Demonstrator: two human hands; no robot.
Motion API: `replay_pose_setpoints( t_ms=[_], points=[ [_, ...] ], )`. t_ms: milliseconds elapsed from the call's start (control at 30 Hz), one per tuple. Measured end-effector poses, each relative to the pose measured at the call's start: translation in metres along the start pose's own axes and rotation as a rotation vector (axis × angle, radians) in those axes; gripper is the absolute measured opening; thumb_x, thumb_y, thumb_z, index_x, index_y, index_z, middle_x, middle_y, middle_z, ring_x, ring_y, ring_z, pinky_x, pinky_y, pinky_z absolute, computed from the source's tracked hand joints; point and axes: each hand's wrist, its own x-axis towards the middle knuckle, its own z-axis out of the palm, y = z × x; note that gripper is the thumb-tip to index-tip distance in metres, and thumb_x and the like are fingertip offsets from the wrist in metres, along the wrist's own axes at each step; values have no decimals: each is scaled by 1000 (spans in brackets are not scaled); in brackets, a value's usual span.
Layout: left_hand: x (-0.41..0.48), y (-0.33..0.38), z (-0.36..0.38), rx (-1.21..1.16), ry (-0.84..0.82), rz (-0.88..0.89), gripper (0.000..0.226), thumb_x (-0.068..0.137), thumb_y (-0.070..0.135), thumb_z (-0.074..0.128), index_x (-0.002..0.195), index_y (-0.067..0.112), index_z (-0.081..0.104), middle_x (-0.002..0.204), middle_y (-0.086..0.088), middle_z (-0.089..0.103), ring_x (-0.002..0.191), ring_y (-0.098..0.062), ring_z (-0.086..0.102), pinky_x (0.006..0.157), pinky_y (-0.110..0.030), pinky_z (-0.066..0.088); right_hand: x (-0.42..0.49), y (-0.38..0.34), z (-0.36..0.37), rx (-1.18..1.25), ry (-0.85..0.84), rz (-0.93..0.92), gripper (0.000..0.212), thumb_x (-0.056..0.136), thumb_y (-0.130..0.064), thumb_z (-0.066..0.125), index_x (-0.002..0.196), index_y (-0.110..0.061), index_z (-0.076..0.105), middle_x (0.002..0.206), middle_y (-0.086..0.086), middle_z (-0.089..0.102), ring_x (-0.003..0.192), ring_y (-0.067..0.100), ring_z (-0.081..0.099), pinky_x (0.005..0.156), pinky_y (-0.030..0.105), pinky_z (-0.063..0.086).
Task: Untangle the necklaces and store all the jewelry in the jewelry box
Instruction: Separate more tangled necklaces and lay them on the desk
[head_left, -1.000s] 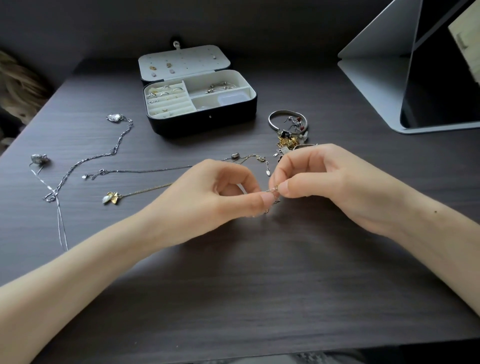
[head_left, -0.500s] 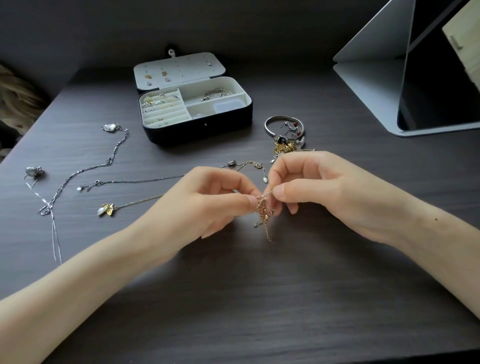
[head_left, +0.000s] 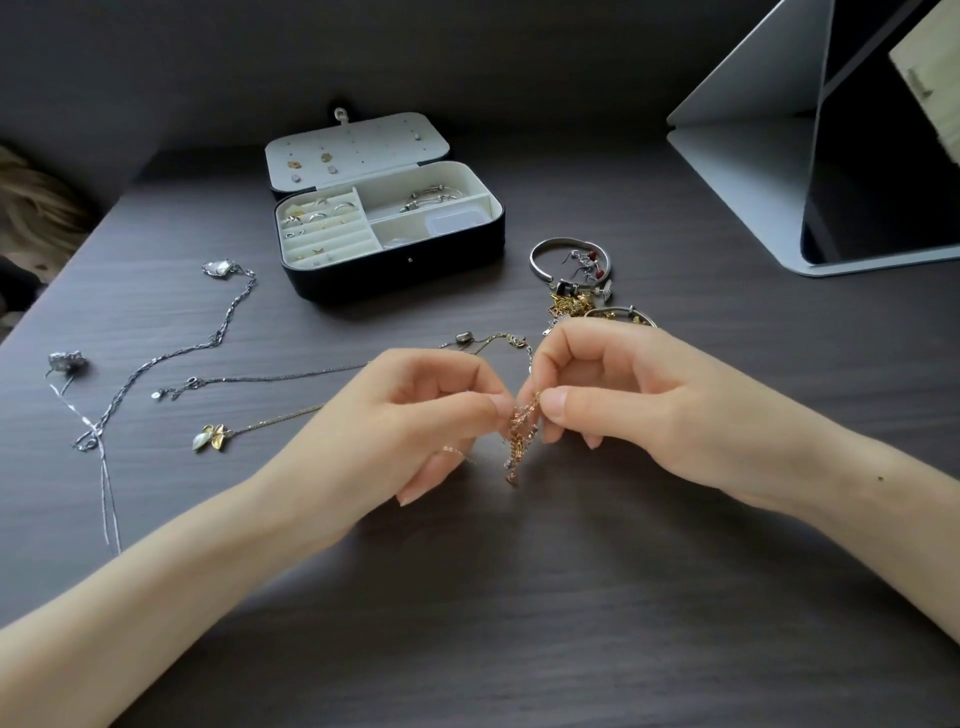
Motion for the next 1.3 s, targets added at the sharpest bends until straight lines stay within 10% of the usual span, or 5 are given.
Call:
replay_pose_setpoints(
  t_ms=[367, 700, 1000, 1133, 1300],
  points=[
    [0, -2, 5, 89, 78, -3, 18, 77, 25, 49, 68, 12, 57, 35, -1, 39, 29, -12, 29, 39, -16, 26, -2, 0, 4, -38, -20, -29, 9, 80, -19, 59, 88, -19, 54, 76, -7, 63, 73, 18, 57, 72, 38, 47],
    [2, -10, 2, 214, 173, 72, 26, 89, 37, 44, 71, 21, 52, 39, -1, 40, 31, -12, 30, 41, -17, 26, -3, 2, -2, -19, -54, 15, 24, 75, -10, 59, 97, -17, 57, 71, -8, 60, 66, 13, 51, 61, 21, 44],
    [-1, -8, 4, 117, 79, 87, 29, 89, 39, 42, 76, 14, 48, 43, 5, 34, 31, -11, 26, 36, -16, 22, 0, -2, 12, -198, 82, -51, 13, 79, -32, 68, 83, -20, 64, 72, 6, 63, 68, 29, 57, 64, 41, 48],
    [-3, -7, 5, 129, 77, 86, 26, 89, 38, 41, 74, 18, 47, 43, 3, 36, 31, -11, 28, 37, -15, 24, 0, -1, 15, -253, 131, -56, 14, 80, -24, 70, 70, -18, 62, 59, -3, 55, 52, 5, 46, 51, 19, 39],
    [-5, -13, 3, 622, 219, 222, 24, 92, 41, 37, 71, 29, 41, 49, 6, 52, 49, -9, 44, 54, -26, 35, -2, -4, 10, -371, 88, -5, 11, 74, -25, 73, 69, -24, 63, 62, -3, 56, 57, 15, 49, 58, 31, 43]
  ],
)
